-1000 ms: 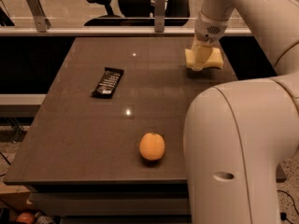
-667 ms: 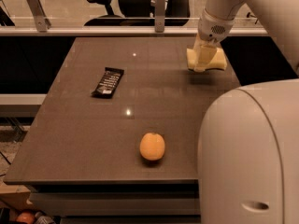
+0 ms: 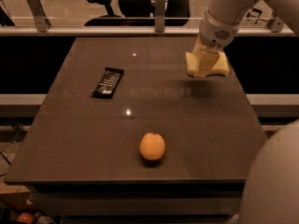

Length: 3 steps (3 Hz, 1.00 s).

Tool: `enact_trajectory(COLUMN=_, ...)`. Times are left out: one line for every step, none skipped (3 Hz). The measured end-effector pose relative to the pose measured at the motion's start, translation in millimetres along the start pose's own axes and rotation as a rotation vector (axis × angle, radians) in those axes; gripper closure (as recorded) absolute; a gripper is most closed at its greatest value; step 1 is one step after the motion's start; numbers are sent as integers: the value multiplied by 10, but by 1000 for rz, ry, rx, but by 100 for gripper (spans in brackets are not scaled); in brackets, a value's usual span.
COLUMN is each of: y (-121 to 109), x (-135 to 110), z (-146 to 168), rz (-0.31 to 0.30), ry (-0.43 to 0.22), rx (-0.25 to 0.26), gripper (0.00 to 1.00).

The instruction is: Move sponge near rxbar chocolate

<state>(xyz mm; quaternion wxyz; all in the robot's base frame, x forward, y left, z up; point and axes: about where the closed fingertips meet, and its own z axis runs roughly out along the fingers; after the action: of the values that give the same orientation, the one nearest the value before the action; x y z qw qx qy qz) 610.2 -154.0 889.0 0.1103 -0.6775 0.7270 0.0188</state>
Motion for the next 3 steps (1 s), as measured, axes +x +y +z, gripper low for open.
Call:
enact_trajectory(y=213, x=12, z=-97, rz=13, ry=1, rx=20, gripper=100)
enact_trajectory(y=417, x=38, z=-141, rz=39, ry=7, rx=27, gripper=100)
enact_trajectory(y=601, x=53, z=-116, rz=64, ry=7, rx=22, gripper=100)
